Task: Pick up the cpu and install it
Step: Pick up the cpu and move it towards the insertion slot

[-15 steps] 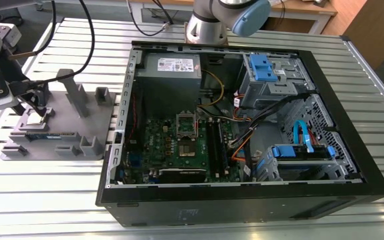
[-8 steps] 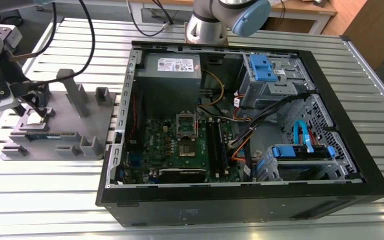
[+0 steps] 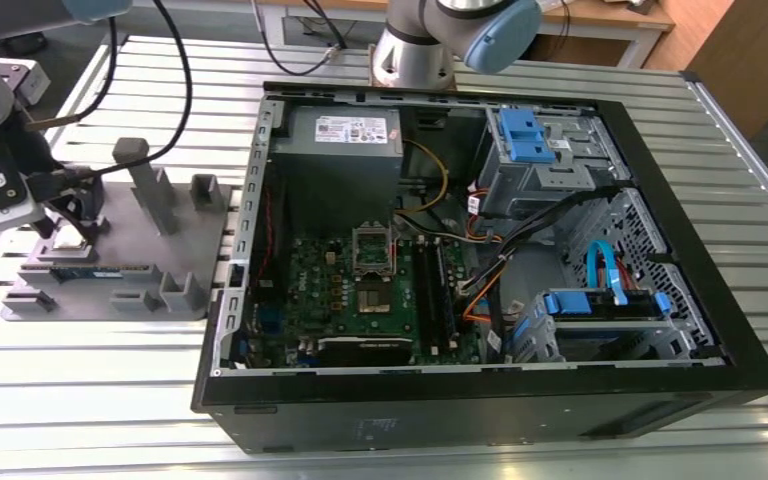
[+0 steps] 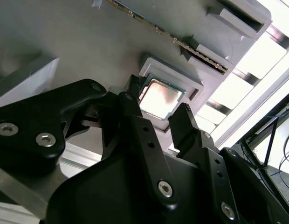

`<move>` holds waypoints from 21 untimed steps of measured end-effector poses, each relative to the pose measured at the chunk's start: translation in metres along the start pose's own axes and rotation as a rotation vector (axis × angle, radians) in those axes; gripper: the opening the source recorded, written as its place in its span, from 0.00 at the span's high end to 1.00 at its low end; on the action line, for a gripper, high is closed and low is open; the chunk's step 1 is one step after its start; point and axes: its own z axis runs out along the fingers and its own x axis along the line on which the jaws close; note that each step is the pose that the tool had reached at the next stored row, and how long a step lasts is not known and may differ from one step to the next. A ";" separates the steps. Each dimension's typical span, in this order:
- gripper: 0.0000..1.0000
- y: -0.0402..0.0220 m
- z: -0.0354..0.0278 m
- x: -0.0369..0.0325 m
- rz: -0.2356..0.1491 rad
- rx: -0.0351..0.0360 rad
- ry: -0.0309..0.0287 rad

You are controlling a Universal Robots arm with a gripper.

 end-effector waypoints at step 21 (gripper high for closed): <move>0.40 -0.0002 0.0048 0.0000 0.000 0.0002 -0.0010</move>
